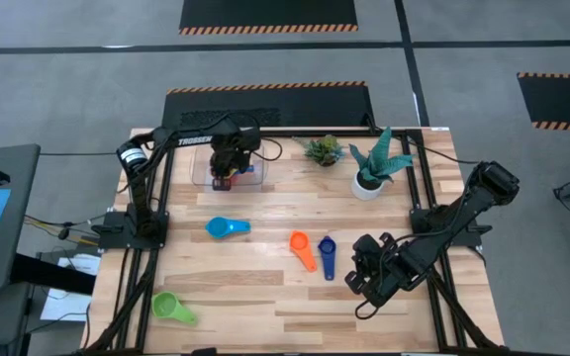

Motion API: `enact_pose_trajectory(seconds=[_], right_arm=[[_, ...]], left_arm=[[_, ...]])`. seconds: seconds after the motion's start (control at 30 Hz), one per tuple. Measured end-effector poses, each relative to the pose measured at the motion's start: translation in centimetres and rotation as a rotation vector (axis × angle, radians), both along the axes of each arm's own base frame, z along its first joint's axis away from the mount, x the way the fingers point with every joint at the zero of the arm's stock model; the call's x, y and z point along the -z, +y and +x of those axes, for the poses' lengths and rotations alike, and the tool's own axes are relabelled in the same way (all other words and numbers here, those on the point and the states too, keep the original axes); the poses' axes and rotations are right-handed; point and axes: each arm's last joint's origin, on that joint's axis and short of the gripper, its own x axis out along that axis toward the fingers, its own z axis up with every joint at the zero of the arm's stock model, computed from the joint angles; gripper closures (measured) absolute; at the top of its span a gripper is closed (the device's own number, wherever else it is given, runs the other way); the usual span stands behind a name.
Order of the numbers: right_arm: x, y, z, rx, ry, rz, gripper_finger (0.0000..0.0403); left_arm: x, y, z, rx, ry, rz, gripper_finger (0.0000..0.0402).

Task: Nest measuring cups in basket
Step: Adjust the stacked measuring cups in the transparent bin

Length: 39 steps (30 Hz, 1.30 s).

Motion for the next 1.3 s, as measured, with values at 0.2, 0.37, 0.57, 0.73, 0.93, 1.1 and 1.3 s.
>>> enact_pose_trajectory(seconds=[0.2,0.37,0.57,0.73,0.93,1.1,1.3], right_arm=[[0.0,0.0,0.0,0.000,0.001,0.000,0.0382],[0.0,0.0,0.0,0.000,0.000,0.000,0.0387],[0.0,0.0,0.0,0.003,-0.002,-0.002,0.0383],[0.0,0.0,0.0,0.003,-0.003,-0.002,0.0383],[0.0,0.0,0.1,0.004,-0.006,0.000,0.0388],[0.0,0.0,0.1,0.005,-0.006,0.001,0.0383],[0.0,-0.1,0.0,0.003,0.000,-0.005,0.0385]], left_arm=[[-0.1,0.1,0.0,0.004,0.017,0.037,0.0401],[-2.0,0.6,0.6,0.024,-0.018,0.109,0.0401],[-4.1,1.6,1.3,0.091,-0.151,0.211,0.0402],[-3.8,2.7,1.0,0.106,-0.193,0.179,0.0402],[-3.8,3.4,0.9,0.086,-0.240,0.182,0.0401],[-3.6,3.5,1.0,0.076,-0.255,0.186,0.0401],[-3.6,3.7,1.1,0.021,-0.259,0.238,0.0401]])
